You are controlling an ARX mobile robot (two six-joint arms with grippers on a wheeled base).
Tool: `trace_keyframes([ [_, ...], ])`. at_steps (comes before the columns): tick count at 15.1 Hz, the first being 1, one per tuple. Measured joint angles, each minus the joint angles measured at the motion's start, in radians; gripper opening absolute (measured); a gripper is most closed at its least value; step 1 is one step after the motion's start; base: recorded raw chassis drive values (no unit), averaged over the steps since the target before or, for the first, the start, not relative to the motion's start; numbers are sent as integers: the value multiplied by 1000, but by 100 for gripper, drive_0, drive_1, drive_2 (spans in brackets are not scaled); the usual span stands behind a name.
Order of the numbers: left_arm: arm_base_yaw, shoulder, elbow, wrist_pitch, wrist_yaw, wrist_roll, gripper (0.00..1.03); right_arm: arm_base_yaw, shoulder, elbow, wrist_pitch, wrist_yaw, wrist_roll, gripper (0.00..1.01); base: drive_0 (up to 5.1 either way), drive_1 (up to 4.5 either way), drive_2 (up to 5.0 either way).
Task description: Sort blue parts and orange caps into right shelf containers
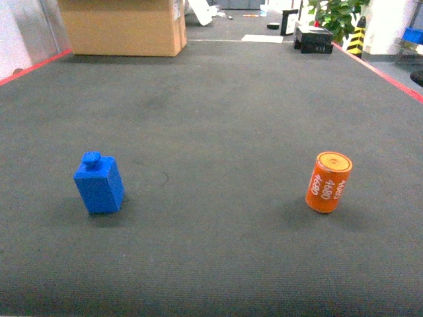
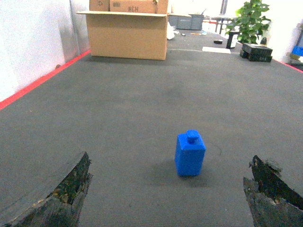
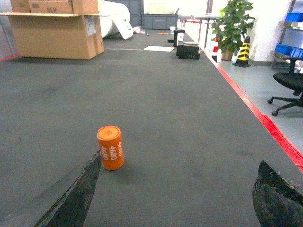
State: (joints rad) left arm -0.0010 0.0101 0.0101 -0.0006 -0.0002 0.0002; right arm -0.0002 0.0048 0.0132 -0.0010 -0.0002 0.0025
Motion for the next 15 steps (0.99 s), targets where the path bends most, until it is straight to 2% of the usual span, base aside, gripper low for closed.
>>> trace_keyframes([
  [15, 0, 0, 0, -3, 0, 0, 98, 0, 0, 0, -4, 0, 0, 98, 0, 0, 0],
])
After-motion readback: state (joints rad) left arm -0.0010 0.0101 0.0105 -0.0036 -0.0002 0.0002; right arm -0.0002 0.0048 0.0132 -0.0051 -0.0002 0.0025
